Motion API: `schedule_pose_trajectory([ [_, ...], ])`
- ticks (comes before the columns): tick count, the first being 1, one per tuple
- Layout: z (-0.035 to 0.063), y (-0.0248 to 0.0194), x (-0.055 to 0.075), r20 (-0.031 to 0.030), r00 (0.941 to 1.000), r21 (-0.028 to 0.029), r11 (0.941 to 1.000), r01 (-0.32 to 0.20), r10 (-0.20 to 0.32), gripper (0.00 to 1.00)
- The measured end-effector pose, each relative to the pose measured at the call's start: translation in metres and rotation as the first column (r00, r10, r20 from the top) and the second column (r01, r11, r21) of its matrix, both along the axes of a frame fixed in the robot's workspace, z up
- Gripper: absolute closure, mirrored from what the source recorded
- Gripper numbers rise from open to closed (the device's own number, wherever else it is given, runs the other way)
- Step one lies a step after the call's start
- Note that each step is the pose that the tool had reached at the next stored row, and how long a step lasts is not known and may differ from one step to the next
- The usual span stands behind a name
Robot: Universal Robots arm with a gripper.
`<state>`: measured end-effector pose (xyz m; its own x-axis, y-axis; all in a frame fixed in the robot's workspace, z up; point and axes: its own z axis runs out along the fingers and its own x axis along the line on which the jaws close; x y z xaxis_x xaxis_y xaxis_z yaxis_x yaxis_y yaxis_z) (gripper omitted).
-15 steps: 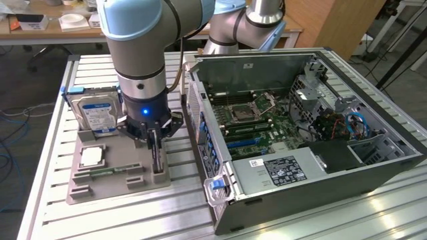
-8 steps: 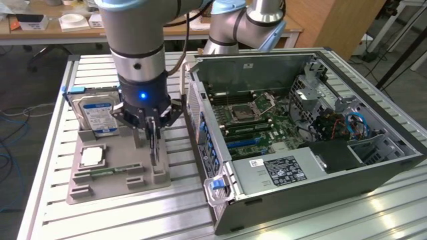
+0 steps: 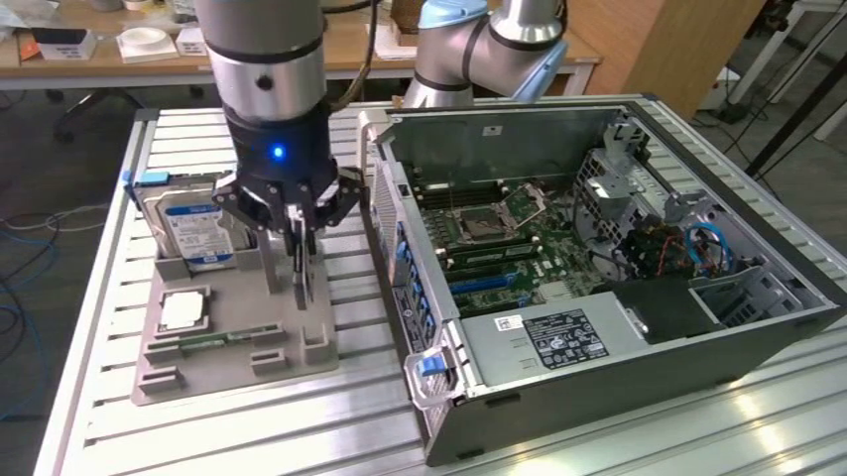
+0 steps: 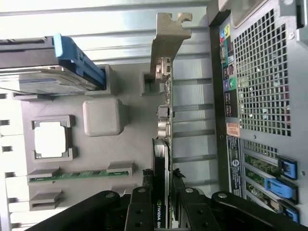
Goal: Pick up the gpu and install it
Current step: 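Pick up the gpu and move the gpu toward the slot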
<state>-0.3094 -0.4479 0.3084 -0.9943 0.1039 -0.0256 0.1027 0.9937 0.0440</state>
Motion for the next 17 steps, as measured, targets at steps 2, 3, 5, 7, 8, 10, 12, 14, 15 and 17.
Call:
schedule_pose_trajectory([
  [2, 0.0090, 0.0000, 0.000, -0.0001, 1.0000, 0.0000, 1.0000, 0.000, 0.000, 0.74],
  [3, 0.0135, 0.0000, 0.000, 0.0000, 1.0000, 0.0000, 1.0000, 0.000, 0.000, 0.74],
  [5, 0.0229, 0.0000, 0.000, 0.0000, 1.0000, 0.0000, 1.0000, 0.000, 0.000, 0.74],
  [7, 0.0319, 0.0000, 0.000, -0.0001, 1.0000, 0.0000, 1.0000, 0.000, 0.000, 0.74],
  [8, 0.0364, 0.0000, 0.000, 0.0000, 1.0000, 0.0000, 1.0000, 0.000, 0.000, 0.74],
  [10, 0.0454, 0.0001, 0.000, 0.0000, 1.0000, 0.0000, 1.0000, 0.000, 0.000, 0.74],
  [12, 0.0546, 0.0001, 0.002, -0.0001, 1.0000, 0.0011, 1.0000, -0.001, 0.001, 0.74],
  [14, 0.0635, 0.0001, 0.008, -0.0025, 1.0000, 0.0027, 1.0000, -0.002, 0.002, 0.74],
  [15, 0.0662, 0.0001, 0.011, -0.0053, 1.0000, 0.0029, 1.0000, -0.003, 0.003, 0.74],
  [17, 0.0698, 0.0000, 0.016, -0.0163, 0.9999, 0.0028, 1.0000, -0.003, 0.003, 0.74],
])
